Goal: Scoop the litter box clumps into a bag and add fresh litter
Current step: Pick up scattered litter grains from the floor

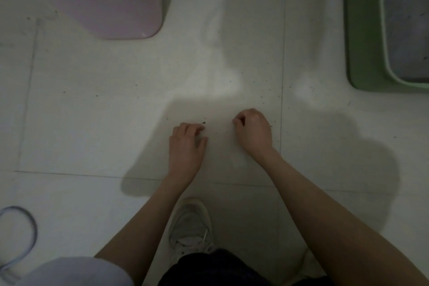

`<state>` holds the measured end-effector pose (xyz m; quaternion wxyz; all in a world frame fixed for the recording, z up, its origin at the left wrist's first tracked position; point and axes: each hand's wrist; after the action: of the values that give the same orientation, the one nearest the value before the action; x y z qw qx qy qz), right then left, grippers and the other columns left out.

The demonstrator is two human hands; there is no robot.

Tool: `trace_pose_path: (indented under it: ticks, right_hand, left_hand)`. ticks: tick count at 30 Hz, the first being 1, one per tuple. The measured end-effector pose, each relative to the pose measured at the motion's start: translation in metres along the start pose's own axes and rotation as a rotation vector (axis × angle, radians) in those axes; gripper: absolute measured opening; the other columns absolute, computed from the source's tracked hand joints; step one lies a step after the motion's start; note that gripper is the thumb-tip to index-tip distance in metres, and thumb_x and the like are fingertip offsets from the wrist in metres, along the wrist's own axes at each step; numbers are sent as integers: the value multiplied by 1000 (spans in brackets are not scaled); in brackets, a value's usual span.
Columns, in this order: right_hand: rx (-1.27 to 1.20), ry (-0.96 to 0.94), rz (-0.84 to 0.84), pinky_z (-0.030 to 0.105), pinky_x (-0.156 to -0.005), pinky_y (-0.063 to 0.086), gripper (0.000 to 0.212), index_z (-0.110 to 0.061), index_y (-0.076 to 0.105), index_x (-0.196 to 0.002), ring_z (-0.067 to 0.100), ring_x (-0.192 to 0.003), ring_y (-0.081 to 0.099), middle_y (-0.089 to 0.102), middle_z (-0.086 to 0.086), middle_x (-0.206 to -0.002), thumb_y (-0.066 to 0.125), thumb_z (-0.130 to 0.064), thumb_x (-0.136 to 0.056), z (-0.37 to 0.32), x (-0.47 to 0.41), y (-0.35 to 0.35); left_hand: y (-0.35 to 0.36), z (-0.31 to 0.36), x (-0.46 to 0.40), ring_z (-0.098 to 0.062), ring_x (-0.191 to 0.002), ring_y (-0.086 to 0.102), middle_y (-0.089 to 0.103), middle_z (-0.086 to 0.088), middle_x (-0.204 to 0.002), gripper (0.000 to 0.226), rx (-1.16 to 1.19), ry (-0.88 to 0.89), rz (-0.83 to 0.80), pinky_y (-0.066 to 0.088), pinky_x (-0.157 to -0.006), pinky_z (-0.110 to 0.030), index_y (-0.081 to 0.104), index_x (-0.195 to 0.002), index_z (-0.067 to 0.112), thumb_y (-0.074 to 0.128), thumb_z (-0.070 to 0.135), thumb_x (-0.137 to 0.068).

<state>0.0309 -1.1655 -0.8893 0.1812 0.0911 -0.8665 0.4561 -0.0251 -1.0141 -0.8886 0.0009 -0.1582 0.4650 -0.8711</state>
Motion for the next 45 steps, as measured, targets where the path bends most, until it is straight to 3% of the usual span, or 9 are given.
trace_pose_path:
  ticks: [3, 7, 9, 16, 19, 25, 32, 41, 45]
  right_hand:
    - [-354, 184, 40, 20, -74, 38, 17, -4, 67, -94, 13, -81, 53, 62, 4, -88, 56, -16, -91, 7, 5, -12]
    - [-1446, 561, -50, 18, -50, 43, 18, -5, 59, -76, 9, -52, 55, 64, 1, -58, 51, -1, -91, 27, 19, -40]
    - [-1556, 565, -126, 15, -51, 47, 19, -5, 57, -77, 7, -53, 60, 67, 1, -60, 46, 2, -92, 40, 23, -52]
    - [-1518, 579, 28, 15, -50, 48, 28, -2, 56, -74, 9, -51, 61, 66, 2, -55, 34, 7, -89, 77, 28, -70]
    - [-1235, 568, 144, 20, -52, 41, 24, -4, 59, -70, 13, -53, 53, 62, 3, -55, 43, 2, -88, 86, 32, -68]
    - [-511, 468, 176, 24, -72, 42, 8, -12, 67, -89, 14, -75, 54, 60, 0, -77, 59, -14, -86, 96, 42, -56]
    - [-276, 320, 158, 23, -74, 39, 19, -6, 66, -96, 13, -76, 50, 55, 1, -79, 69, -17, -81, 81, 44, -35]
    - [-136, 200, 142, 23, -71, 33, 15, -2, 66, -91, 23, -83, 55, 64, 12, -88, 59, -15, -88, 81, 45, -29]
    - [-758, 458, 187, 17, -57, 36, 12, -9, 63, -77, 10, -62, 48, 55, -1, -66, 59, -11, -88, 75, 35, -47]
  left_hand:
    - [11, 15, -2, -32, -89, 55, 63, -6, -88, 21, -97, 92, 7, 30, -74, -34, 68, -89, 15, 59, 29, -76]
    - [27, 24, -11, -29, -90, 48, 61, -5, -84, 20, -140, 143, 49, 27, -73, -33, 67, -84, 17, 65, 32, -71]
    - [30, 26, -15, -31, -91, 49, 61, -6, -84, 19, -122, 124, 33, 27, -74, -34, 67, -83, 16, 67, 31, -72]
    - [31, 34, -21, -33, -96, 47, 61, -9, -86, 15, -146, 94, -17, 34, -79, -38, 71, -83, 13, 66, 27, -80]
    - [31, 37, -22, -33, -99, 45, 61, -12, -92, 16, -116, 74, -60, 31, -84, -35, 70, -86, 9, 63, 23, -84]
    - [23, 60, -14, -10, -69, 55, 62, -2, -75, 4, 558, -205, -118, 41, -68, -17, 64, -79, 8, 66, 9, -82]
    - [29, 71, -11, -12, -62, 56, 62, -8, -74, 16, 957, -434, -252, 50, -59, -15, 60, -82, 9, 56, -5, -85]
    - [35, 88, -39, -7, -68, 55, 61, 1, -77, 8, 536, -157, -145, 43, -66, -13, 66, -90, 13, 59, 15, -87]
    - [46, 105, -69, -11, -73, 51, 57, -1, -78, 15, 351, 33, -81, 36, -65, -9, 65, -95, 7, 63, 17, -84]
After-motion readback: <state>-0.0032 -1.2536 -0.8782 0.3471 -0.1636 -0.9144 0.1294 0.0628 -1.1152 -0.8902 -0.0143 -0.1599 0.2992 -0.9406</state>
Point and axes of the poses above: each hand's wrist, its own x-axis away from the middle knuckle, its own y-axis out of the palm, z = x × y
